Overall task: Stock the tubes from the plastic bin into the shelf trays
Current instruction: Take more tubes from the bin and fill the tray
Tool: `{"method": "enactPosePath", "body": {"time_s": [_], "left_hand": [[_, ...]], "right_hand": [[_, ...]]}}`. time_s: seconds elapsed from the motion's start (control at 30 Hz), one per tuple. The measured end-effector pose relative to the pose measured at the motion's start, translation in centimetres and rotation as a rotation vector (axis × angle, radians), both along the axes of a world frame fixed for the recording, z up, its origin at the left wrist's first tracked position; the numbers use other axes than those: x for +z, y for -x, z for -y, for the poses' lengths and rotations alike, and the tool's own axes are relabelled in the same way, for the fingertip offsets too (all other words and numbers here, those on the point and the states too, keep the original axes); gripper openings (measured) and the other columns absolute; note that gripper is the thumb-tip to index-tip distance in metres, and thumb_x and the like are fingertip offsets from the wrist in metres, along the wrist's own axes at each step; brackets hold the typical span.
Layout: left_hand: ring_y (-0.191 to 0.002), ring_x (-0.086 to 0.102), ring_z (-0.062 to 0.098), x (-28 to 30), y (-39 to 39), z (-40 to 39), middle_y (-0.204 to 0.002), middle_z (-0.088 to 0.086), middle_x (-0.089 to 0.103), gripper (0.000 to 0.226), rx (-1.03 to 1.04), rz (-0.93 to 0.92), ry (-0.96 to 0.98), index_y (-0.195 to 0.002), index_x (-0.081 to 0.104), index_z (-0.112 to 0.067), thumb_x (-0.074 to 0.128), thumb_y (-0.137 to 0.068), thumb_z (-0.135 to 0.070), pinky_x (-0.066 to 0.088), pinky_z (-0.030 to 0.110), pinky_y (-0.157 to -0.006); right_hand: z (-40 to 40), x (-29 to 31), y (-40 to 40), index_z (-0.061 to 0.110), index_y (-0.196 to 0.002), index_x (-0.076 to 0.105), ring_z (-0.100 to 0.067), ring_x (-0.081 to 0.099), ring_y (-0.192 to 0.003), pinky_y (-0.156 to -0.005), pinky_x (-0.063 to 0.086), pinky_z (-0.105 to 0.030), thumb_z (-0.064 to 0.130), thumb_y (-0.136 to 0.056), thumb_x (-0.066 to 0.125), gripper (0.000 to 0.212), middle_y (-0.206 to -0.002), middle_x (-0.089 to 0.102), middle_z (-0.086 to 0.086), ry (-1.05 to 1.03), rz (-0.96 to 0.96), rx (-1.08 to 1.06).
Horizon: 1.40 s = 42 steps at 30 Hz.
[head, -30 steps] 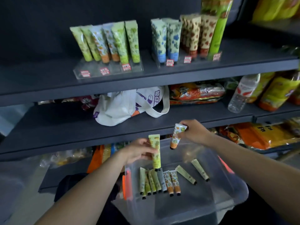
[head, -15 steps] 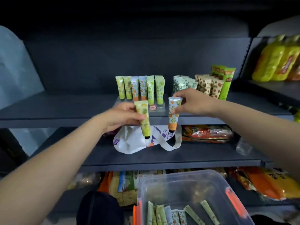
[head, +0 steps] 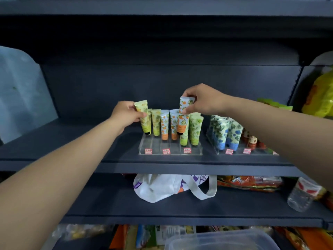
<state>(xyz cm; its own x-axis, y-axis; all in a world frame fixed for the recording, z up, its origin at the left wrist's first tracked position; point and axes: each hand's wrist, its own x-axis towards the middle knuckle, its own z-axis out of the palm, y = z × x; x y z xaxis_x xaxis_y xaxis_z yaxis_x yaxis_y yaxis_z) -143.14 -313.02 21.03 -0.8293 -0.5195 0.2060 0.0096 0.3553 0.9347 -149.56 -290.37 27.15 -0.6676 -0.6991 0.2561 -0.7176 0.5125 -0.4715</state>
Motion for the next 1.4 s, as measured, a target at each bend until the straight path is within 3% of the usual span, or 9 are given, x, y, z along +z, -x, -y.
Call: {"method": "enactPosePath", "body": {"time_s": [0.17,0.37,0.5,0.67,0.83,1.03,1.2,1.4], "left_hand": [[-0.081,0.064,0.014,-1.1,2.6,1.7,-0.083,0.001,0.066,0.021,0.056,0.007,0.023,-0.097,0.068,-0.004,0.072,-0.077,0.001,0.05,0.019,-0.069],[-0.086,0.067,0.02,-2.5,4.3,2.6,-0.089,0.008,0.069,0.015,0.042,0.039,0.062,-0.087,0.069,-0.008,0.074,-0.075,0.0,0.054,0.031,-0.083],[-0.076,0.062,0.016,-3.2,4.7,2.7,-0.079,0.003,0.066,0.013,0.041,0.079,0.173,-0.088,0.07,-0.007,0.075,-0.075,-0.005,0.052,0.028,-0.076],[-0.073,0.061,0.016,-3.9,5.0,3.0,-0.075,0.003,0.064,0.011,0.055,0.114,0.204,-0.085,0.069,-0.005,0.075,-0.076,-0.007,0.05,0.026,-0.07],[-0.078,0.062,0.018,-4.4,5.2,3.0,-0.075,0.002,0.065,0.011,0.05,0.145,0.22,-0.072,0.065,-0.01,0.076,-0.075,-0.007,0.051,0.031,-0.079],[-0.086,0.067,0.027,-4.2,5.4,3.3,-0.088,0.015,0.07,0.022,0.078,0.158,0.228,-0.085,0.068,0.002,0.079,-0.071,-0.012,0.054,0.042,-0.086],[-0.078,0.064,0.016,-3.5,5.3,3.4,-0.084,0.006,0.069,0.015,0.082,0.131,0.216,-0.089,0.07,-0.007,0.076,-0.075,-0.01,0.055,0.031,-0.079],[-0.08,0.062,0.016,-2.9,5.1,3.5,-0.08,0.001,0.065,0.016,0.115,0.122,0.238,-0.089,0.067,-0.011,0.075,-0.076,-0.011,0.053,0.028,-0.08]], "right_hand": [[3.2,-1.0,2.5,0.016,-0.091,0.062,-0.016,0.056,-0.087,-0.071,0.042,-0.027,0.018,-0.08,0.074,0.016,-0.097,0.062,0.0,-0.094,-0.077,-0.009],[4.9,-2.4,4.1,0.014,-0.104,0.062,-0.016,0.052,-0.105,-0.078,0.036,-0.025,0.019,-0.084,0.07,0.022,-0.105,0.055,0.003,-0.213,-0.12,0.008],[5.4,-3.1,4.7,0.013,-0.111,0.061,-0.018,0.051,-0.115,-0.08,0.037,-0.025,0.018,-0.084,0.069,0.029,-0.121,0.057,-0.001,-0.262,-0.14,0.014],[6.1,-3.4,5.0,0.013,-0.115,0.058,-0.019,0.053,-0.112,-0.081,0.042,-0.027,0.014,-0.085,0.068,0.032,-0.122,0.056,-0.001,-0.329,-0.164,0.02],[6.7,-3.8,4.9,0.012,-0.119,0.057,-0.02,0.053,-0.111,-0.081,0.041,-0.026,0.017,-0.084,0.069,0.037,-0.124,0.056,-0.002,-0.392,-0.189,0.036],[7.1,-4.0,5.2,0.013,-0.114,0.058,-0.016,0.052,-0.095,-0.075,0.04,-0.025,0.016,-0.085,0.068,0.032,-0.119,0.057,-0.003,-0.44,-0.223,0.035],[7.3,-3.9,5.1,0.013,-0.114,0.059,-0.018,0.054,-0.102,-0.078,0.044,-0.025,0.016,-0.085,0.068,0.031,-0.118,0.057,-0.003,-0.448,-0.248,0.038],[7.3,-3.6,4.9,0.012,-0.113,0.06,-0.019,0.056,-0.103,-0.078,0.044,-0.026,0.013,-0.085,0.067,0.029,-0.115,0.06,-0.002,-0.455,-0.273,0.029]]}}
